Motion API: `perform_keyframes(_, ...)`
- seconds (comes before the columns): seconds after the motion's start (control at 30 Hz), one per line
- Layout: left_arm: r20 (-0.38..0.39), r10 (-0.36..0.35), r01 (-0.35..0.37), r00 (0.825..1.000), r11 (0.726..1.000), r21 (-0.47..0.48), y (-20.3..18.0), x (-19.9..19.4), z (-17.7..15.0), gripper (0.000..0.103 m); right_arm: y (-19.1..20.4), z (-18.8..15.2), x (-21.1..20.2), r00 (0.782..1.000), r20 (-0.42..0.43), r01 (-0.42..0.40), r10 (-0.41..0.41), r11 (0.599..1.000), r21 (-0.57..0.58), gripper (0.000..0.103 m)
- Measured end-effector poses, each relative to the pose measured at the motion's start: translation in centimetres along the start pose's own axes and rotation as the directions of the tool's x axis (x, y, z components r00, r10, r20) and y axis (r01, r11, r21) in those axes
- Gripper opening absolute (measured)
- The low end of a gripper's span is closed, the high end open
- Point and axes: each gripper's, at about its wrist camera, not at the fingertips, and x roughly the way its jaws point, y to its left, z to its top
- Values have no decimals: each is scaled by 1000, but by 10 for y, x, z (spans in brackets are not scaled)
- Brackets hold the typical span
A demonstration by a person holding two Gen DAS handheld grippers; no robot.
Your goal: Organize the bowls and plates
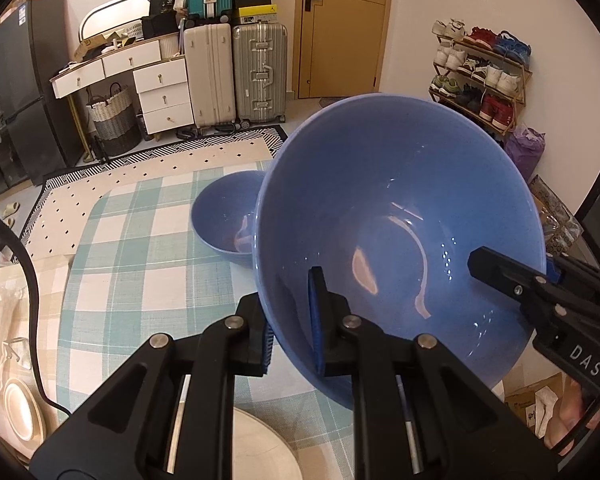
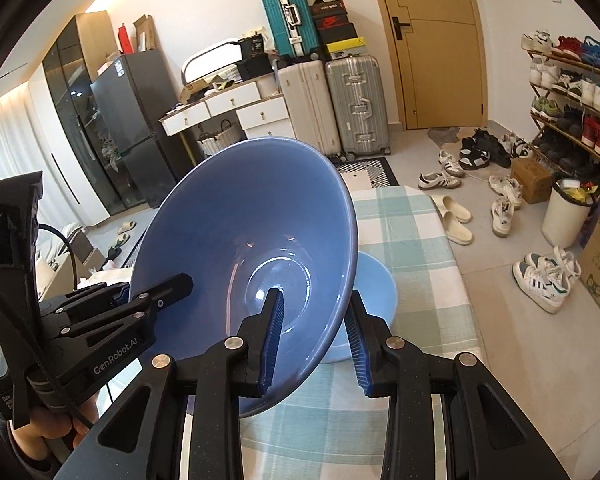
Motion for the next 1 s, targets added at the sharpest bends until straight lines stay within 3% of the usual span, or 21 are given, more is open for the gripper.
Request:
perform_keyframes(0.57, -84, -22, 22, 996, 1000, 3, -14, 90, 31, 12, -39, 16, 80, 995, -97, 18, -15, 999, 35, 32)
perform_keyframes(1.0, -153, -27, 26, 988, 1000, -12, 20, 160, 48, 12, -54, 32, 137, 986, -166, 19, -10, 998, 53, 32)
